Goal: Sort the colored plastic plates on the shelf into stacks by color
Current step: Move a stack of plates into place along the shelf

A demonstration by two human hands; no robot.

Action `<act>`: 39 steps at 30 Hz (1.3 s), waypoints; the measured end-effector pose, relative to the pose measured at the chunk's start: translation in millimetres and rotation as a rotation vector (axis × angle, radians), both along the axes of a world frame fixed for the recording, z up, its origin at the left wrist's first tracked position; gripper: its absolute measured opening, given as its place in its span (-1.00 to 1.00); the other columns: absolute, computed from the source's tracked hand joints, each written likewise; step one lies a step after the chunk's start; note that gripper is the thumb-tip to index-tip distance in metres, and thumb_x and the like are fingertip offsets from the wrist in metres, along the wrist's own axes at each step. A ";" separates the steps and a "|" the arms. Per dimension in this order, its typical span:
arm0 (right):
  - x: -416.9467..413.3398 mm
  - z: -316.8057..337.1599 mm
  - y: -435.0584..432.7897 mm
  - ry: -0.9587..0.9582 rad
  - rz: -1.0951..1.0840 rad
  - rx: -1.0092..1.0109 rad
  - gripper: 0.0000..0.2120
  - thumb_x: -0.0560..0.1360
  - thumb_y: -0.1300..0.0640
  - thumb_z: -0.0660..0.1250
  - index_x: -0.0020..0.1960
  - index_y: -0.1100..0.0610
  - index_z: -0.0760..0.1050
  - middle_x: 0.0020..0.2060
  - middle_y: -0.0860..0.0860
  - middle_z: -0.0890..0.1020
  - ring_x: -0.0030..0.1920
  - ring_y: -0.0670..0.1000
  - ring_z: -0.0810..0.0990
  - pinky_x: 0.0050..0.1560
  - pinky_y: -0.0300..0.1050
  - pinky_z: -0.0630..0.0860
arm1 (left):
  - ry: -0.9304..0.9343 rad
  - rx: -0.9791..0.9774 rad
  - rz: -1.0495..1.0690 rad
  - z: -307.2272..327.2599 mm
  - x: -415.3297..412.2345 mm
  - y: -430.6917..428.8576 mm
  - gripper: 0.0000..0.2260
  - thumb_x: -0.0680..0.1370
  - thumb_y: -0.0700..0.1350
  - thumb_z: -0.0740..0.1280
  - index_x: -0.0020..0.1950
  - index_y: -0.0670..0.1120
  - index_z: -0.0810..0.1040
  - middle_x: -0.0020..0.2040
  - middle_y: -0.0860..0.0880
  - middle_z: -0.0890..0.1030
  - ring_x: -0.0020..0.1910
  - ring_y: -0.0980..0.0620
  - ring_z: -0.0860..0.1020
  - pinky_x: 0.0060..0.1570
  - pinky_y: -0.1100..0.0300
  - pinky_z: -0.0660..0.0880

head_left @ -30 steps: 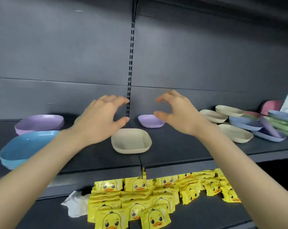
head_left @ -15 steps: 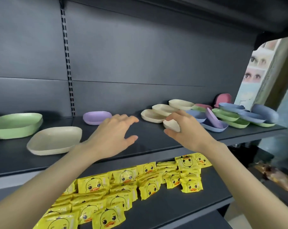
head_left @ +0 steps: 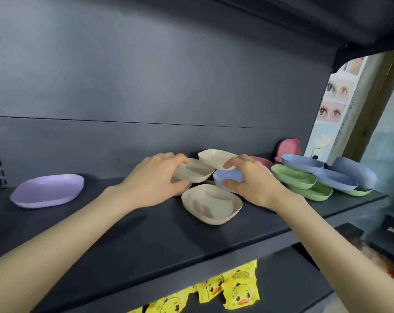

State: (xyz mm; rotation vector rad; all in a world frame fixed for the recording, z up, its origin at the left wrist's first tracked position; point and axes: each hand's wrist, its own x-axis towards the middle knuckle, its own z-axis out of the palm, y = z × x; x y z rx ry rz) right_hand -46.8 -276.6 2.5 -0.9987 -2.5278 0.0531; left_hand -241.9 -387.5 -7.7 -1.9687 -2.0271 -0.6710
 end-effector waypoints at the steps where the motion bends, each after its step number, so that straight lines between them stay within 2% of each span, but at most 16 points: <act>1: -4.2 1.1 16.2 0.001 0.002 -0.008 -0.64 0.52 0.04 0.30 0.29 0.09 0.42 0.18 0.00 0.44 0.16 0.04 0.45 0.05 -0.11 0.40 | -0.007 -0.017 0.007 -0.2 -4.5 15.5 -0.61 0.53 0.11 0.26 0.33 0.07 0.35 0.18 0.08 0.47 0.21 0.03 0.42 0.15 0.09 0.38; 7: -25.3 3.3 102.5 -0.001 0.040 -0.072 -0.59 0.49 0.02 0.35 0.30 0.10 0.40 0.16 0.05 0.46 0.18 0.09 0.44 0.05 -0.15 0.34 | -0.105 -0.133 0.082 -4.1 -29.8 94.3 -0.54 0.47 0.14 0.33 0.32 0.04 0.36 0.19 0.05 0.48 0.17 0.01 0.45 0.17 0.03 0.41; 13: -39.1 5.6 181.1 -0.062 0.078 -0.176 -0.49 0.41 -0.07 0.41 0.28 0.08 0.38 0.14 0.02 0.45 0.16 0.06 0.44 0.08 -0.12 0.40 | -0.156 -0.243 0.204 -17.3 -52.4 152.9 -0.39 0.45 0.18 0.35 0.42 0.00 0.26 0.31 0.01 0.41 0.29 -0.02 0.39 0.23 0.10 0.36; 18: -47.9 6.4 235.9 -0.166 0.079 -0.271 -0.25 0.38 -0.16 0.42 0.43 0.12 0.23 0.34 0.03 0.38 0.32 0.05 0.37 0.24 -0.11 0.35 | -0.236 -0.353 0.304 -24.3 -65.6 184.7 -0.31 0.40 0.23 0.39 0.41 -0.05 0.28 0.30 -0.03 0.43 0.26 -0.03 0.42 0.19 0.12 0.38; 21: -58.1 5.9 259.2 -0.246 0.087 -0.311 -0.17 0.37 -0.20 0.42 0.46 0.14 0.17 0.36 0.04 0.39 0.33 0.05 0.38 0.23 -0.12 0.36 | -0.238 -0.436 0.355 -25.0 -72.6 197.1 -0.22 0.31 0.33 0.40 0.38 -0.05 0.30 0.19 0.02 0.46 0.13 0.00 0.45 0.09 0.14 0.41; 23: -65.7 3.3 271.4 -0.270 0.090 -0.341 -0.18 0.34 -0.23 0.43 0.42 0.13 0.21 0.27 0.01 0.45 0.23 0.04 0.44 0.14 -0.14 0.40 | -0.230 -0.457 0.385 -26.6 -76.4 203.2 -0.20 0.25 0.36 0.40 0.34 -0.05 0.33 0.07 0.07 0.45 0.02 0.02 0.45 -0.01 0.16 0.41; 26: -73.6 -2.8 286.0 -0.278 0.106 -0.378 -0.26 0.28 -0.24 0.48 0.31 0.09 0.33 0.11 -0.04 0.51 0.09 0.01 0.51 0.02 -0.14 0.44 | -0.241 -0.476 0.400 -32.5 -79.2 210.9 -0.38 0.28 0.28 0.46 0.19 -0.01 0.40 -0.01 0.10 0.51 -0.05 0.05 0.49 -0.11 0.15 0.43; 31: -78.0 -10.2 299.5 -0.257 0.155 -0.447 -0.40 0.26 -0.19 0.52 0.16 0.03 0.41 0.02 -0.07 0.57 0.00 -0.03 0.55 -0.07 -0.16 0.47 | -0.319 -0.440 0.399 -38.3 -81.2 215.1 -0.46 0.24 0.22 0.53 0.07 0.03 0.43 -0.12 0.13 0.53 -0.14 0.14 0.51 -0.16 0.17 0.47; 35: -80.5 -12.5 303.5 -0.151 0.193 -0.492 -0.45 0.25 -0.07 0.56 0.13 0.07 0.45 -0.02 -0.05 0.58 -0.05 -0.02 0.56 -0.13 -0.19 0.48 | -0.424 -0.388 0.386 -35.0 -81.4 213.4 -0.40 0.17 0.20 0.57 0.07 0.04 0.43 -0.10 0.16 0.52 -0.14 0.19 0.51 -0.23 0.22 0.43; 37: -80.2 -11.9 302.9 -0.096 0.210 -0.534 -0.48 0.25 -0.02 0.57 0.11 0.07 0.45 -0.05 -0.05 0.58 -0.06 -0.02 0.57 -0.18 -0.22 0.47 | -0.496 -0.341 0.384 -31.2 -80.4 211.6 -0.37 0.09 0.20 0.53 0.06 0.03 0.44 -0.08 0.14 0.55 -0.12 0.17 0.54 -0.20 0.21 0.46; 39: -77.9 -8.7 301.7 -0.029 0.226 -0.587 -0.51 0.27 0.03 0.57 0.11 0.07 0.46 -0.06 -0.07 0.60 -0.09 -0.06 0.58 -0.21 -0.24 0.47 | -0.580 -0.281 0.384 -26.3 -78.0 209.7 -0.41 0.13 0.10 0.59 0.07 0.00 0.47 -0.07 0.10 0.58 -0.10 0.12 0.57 -0.14 0.16 0.52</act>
